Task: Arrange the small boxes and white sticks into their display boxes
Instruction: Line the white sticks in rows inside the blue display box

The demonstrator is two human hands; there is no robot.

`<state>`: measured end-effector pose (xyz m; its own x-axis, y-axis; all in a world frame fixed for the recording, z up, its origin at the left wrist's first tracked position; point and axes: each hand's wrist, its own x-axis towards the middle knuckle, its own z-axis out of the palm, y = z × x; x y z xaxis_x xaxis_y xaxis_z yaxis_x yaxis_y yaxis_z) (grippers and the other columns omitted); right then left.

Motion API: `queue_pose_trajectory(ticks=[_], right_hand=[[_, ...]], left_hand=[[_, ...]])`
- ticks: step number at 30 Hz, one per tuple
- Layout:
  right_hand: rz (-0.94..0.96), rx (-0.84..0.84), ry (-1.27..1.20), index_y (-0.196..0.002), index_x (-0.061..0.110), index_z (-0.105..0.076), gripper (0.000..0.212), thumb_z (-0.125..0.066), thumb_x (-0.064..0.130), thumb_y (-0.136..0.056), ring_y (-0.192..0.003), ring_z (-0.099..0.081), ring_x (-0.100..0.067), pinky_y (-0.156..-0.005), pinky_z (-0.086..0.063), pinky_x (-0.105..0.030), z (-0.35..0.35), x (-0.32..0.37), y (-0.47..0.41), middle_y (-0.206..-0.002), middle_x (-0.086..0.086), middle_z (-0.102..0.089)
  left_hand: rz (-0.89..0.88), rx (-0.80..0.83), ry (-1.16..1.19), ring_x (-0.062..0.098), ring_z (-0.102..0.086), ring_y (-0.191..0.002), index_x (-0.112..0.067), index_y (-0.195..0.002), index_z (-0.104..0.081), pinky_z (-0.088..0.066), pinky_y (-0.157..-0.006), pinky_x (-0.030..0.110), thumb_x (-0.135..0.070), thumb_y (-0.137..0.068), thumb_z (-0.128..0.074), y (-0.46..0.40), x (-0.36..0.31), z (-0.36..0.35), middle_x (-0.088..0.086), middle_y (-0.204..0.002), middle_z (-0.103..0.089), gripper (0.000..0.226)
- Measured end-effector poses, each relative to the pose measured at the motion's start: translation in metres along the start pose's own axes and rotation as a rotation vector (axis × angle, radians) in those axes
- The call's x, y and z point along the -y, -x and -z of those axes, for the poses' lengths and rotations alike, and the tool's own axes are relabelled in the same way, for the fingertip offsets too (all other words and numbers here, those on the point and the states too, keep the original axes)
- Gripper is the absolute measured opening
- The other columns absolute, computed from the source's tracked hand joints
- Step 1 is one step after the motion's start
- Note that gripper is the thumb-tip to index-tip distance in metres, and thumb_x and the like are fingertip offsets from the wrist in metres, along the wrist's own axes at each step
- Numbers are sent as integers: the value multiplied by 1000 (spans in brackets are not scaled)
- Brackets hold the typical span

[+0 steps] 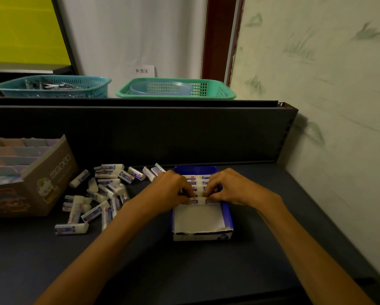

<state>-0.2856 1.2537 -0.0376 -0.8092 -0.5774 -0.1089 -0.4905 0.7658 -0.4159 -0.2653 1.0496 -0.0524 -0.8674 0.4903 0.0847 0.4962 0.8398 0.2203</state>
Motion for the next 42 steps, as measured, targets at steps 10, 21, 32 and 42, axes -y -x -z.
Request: queue_pose_trajectory(ticks=[10,21,32,42], right_hand=[[-28,20,123,-102,26,-69,17,-68,22,-84,-106,-53,-7,-94,-47,-30,0,6,-3,-119,8,-57],[90,-144,130,-113,25,-61,27,-65,31,-87,-93,-56,-4,-85,-52,-29,3,55,-22,-108,9,-56],[203,-137,137,-121,25,-58,33,-61,34,-90,-100,-57,-10,-88,-51,-35,-36,130,-72,-114,3,-60],[104,-156,275,-100,16,-61,31,-53,45,-92,-82,-56,-18,-72,-47,-34,-68,164,-108,-92,-1,-57]], left_hand=[[-34,-3,-23,9,-58,-103,-21,-114,-64,-48,-93,30,-28,-89,-61,3,-5,-2,-2,-115,-63,26],[144,-229,33,8,-56,-100,-23,-118,-60,-46,-84,23,-32,-88,-62,57,40,37,-2,-115,-60,32],[480,-191,-18,12,-57,-100,-25,-125,-53,-49,-85,28,-38,-84,-65,152,112,57,-1,-118,-60,44],[537,-140,69,15,-60,-94,-20,-121,-56,-51,-82,27,-41,-82,-67,163,130,45,2,-107,-64,46]])
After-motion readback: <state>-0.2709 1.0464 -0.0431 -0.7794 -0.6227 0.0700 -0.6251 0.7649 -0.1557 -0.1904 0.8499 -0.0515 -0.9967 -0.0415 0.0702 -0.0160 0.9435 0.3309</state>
